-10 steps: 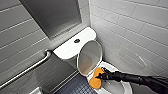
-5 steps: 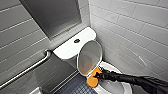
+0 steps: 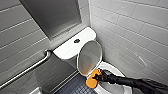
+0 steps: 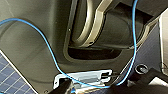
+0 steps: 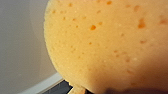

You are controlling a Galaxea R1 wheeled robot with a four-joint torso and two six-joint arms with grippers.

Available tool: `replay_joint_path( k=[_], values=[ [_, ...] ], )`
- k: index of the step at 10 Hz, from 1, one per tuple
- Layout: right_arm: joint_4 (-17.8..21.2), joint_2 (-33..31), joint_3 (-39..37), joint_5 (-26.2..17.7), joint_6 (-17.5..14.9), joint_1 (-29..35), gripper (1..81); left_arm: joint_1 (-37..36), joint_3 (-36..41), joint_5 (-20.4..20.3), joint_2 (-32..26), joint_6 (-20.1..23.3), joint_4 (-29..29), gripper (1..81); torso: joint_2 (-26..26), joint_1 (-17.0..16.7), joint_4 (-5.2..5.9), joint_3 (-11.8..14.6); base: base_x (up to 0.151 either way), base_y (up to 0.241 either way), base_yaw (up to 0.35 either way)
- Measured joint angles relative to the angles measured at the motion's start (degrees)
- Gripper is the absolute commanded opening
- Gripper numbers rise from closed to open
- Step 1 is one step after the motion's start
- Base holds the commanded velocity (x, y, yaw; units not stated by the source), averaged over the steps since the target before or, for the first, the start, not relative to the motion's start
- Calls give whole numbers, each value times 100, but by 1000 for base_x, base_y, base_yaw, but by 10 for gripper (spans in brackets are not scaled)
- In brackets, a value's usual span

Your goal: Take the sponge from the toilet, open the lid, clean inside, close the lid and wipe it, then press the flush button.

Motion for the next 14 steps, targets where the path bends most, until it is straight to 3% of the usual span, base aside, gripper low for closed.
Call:
replay_joint_path(
  k=[2, 5, 14],
  values=[
    [-119, -258, 516, -5, 7, -234, 10, 2, 0, 0, 2, 0, 0, 811, 0, 0, 0, 0, 0, 0, 0],
    [-315, -920, 1536, -584, 46, -513, 10, 0, 7, 2, 15, -2, 2, 811, 0, 0, 0, 0, 0, 0, 0],
    [-507, -2872, 3007, -669, 84, -824, 10, 0, 9, 0, 30, 0, 2, 811, 0, 0, 0, 0, 0, 0, 0]
  ],
)
